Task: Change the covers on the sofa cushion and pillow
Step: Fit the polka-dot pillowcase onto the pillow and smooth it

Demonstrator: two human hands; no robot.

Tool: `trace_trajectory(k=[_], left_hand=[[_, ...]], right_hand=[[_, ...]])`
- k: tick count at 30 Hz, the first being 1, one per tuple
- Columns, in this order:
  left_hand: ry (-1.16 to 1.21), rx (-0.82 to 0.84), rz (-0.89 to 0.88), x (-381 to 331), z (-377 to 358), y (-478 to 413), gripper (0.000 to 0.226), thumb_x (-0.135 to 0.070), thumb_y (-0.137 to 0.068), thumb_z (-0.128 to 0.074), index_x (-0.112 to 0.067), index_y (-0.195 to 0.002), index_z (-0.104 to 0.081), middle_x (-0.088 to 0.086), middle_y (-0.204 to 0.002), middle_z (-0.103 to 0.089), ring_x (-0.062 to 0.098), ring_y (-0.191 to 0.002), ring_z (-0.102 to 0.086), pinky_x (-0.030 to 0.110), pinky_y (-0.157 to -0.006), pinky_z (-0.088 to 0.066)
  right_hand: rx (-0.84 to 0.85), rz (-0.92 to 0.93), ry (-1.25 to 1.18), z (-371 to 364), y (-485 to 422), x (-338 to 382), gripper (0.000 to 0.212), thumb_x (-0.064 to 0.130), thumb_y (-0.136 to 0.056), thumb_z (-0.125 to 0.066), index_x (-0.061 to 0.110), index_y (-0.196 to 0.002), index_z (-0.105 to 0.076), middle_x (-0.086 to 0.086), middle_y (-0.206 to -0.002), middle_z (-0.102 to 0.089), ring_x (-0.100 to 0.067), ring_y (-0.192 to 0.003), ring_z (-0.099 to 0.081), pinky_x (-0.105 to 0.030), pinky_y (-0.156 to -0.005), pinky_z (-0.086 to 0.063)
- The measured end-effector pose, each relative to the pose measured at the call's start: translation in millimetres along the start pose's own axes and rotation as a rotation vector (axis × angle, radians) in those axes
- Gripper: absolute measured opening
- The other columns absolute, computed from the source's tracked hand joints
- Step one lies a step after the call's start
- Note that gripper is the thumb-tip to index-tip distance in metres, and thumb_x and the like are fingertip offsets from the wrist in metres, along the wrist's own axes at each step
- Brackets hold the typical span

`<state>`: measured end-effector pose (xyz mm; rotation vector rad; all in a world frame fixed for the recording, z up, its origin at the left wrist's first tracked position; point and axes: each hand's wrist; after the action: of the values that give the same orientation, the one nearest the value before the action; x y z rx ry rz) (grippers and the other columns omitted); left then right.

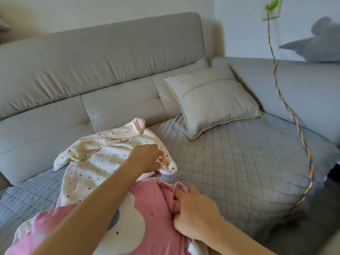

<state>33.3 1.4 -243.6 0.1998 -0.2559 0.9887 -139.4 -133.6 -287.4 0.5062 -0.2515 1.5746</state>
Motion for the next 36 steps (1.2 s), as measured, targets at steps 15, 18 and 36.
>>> trace_trajectory(k=[15,18,36], left_hand=[[0.604,0.061,0.184,31,-5,6,0.033,-0.067,-0.067,-0.076,-0.036,-0.079,-0.073,-0.022,-0.084,-0.070,-0.005,-0.089,-0.061,0.028,-0.085,-0.051],[0.616,0.043,0.194,29,-7,3,0.021,-0.059,-0.075,-0.073,-0.039,-0.076,-0.070,-0.022,-0.086,-0.069,-0.002,-0.093,-0.061,0.029,-0.086,-0.051],[0.756,-0.245,0.251,23,20,9,0.007,-0.041,-0.090,-0.066,-0.037,-0.085,-0.069,-0.014,-0.080,-0.067,0.002,-0.078,-0.061,0.015,-0.065,-0.042]], right_hand=[[-0.258,0.010,-0.166,-2,-11,3,0.034,0.028,-0.080,-0.044,0.037,-0.113,-0.040,0.010,-0.101,-0.037,-0.015,-0.085,-0.042,-0.032,-0.067,-0.036],[-0.265,0.012,-0.191,-2,-13,2,0.035,0.029,-0.079,-0.044,0.038,-0.112,-0.039,0.011,-0.101,-0.037,-0.015,-0.087,-0.044,-0.032,-0.069,-0.037],[-0.460,0.101,-0.394,1,-20,1,0.037,0.061,-0.089,-0.054,0.042,-0.111,-0.032,0.016,-0.105,-0.040,-0.009,-0.084,-0.052,-0.026,-0.068,-0.042]])
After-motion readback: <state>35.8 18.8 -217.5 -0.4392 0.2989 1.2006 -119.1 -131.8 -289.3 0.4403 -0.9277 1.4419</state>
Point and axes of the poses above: each hand's wrist, its own y-axis away from the middle knuckle, its own z-axis out of the back of the hand, x = y × z
